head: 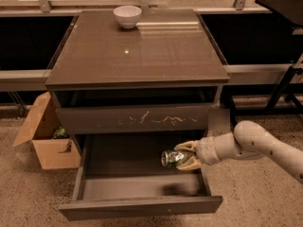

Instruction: Pick green can from middle drawer and place on counter

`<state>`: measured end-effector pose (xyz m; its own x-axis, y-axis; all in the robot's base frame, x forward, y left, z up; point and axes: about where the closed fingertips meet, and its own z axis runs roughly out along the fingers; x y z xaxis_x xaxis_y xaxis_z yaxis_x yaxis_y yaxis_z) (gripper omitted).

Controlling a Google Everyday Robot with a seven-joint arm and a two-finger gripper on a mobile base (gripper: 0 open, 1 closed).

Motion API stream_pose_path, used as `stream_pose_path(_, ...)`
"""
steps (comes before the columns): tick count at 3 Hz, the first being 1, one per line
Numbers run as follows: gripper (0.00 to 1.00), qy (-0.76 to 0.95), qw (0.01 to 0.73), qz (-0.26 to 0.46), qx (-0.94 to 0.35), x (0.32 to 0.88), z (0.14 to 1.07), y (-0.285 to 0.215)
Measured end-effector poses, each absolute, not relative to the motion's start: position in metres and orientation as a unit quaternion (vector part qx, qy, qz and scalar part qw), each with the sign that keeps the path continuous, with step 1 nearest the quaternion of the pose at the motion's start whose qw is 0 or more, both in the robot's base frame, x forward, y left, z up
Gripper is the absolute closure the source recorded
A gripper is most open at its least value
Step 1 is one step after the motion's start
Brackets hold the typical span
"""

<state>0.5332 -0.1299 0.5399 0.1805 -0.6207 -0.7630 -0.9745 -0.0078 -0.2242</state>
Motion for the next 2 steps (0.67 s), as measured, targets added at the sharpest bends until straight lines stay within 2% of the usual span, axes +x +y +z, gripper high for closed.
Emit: stream_pose_path(2, 1.00, 0.571, 0.386, 0.153, -0.708, 0.522, 0.652, -0.131)
